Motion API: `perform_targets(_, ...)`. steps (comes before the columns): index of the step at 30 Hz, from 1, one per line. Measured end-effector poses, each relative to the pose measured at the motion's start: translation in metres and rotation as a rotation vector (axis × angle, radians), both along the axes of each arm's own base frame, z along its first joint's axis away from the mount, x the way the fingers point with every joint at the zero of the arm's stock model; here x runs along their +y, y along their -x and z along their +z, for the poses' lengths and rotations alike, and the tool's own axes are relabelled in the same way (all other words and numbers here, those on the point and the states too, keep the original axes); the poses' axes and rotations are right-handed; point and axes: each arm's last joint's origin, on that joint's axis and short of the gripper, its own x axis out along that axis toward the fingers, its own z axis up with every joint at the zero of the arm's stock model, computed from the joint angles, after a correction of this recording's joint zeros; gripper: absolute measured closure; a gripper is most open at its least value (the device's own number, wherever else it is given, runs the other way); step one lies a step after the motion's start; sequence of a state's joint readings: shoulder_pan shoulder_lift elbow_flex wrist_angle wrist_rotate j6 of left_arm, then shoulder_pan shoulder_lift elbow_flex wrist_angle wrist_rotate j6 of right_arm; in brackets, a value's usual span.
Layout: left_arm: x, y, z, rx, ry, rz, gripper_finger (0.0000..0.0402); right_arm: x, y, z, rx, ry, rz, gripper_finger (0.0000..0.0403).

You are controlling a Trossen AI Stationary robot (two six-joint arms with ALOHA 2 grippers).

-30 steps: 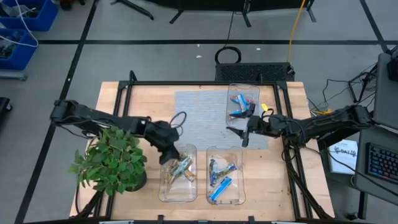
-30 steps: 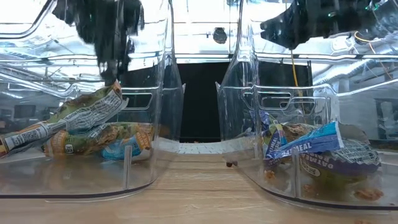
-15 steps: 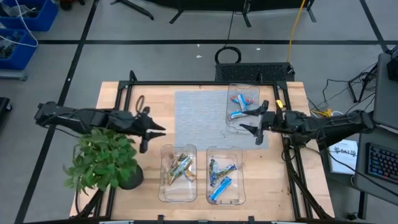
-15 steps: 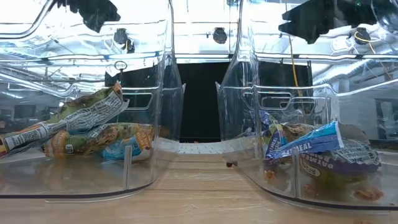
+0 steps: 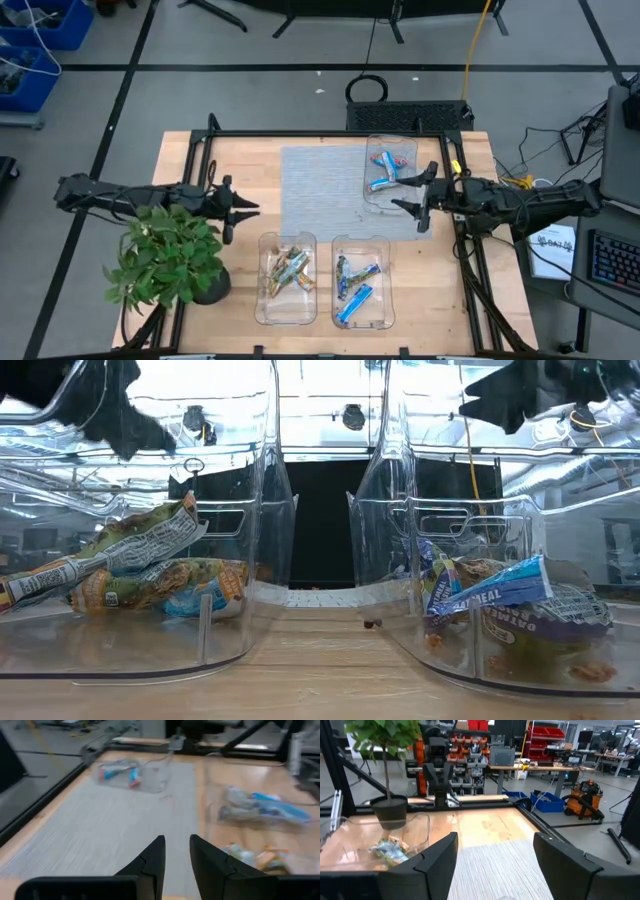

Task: Pick and place Granola Bars by type
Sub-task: Return to Home Position

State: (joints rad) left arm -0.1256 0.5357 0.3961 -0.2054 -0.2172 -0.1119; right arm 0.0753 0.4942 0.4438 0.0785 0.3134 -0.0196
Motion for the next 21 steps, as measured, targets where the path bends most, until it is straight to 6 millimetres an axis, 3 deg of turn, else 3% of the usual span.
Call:
perform_targets(9, 0.005, 0.018, -0.034, -0.08, 0.043, 0.011, 0.0307, 0.0, 0.004, -0.009, 0.035, 0.033, 0.002, 0.0149)
perform_targets(21, 0.007, 0.03, -0.05, -0.123, 0.069, 0.016, 0.0307, -0.004, 0.02, -0.062, -0.073, 0.074, -0.108, 0.0149)
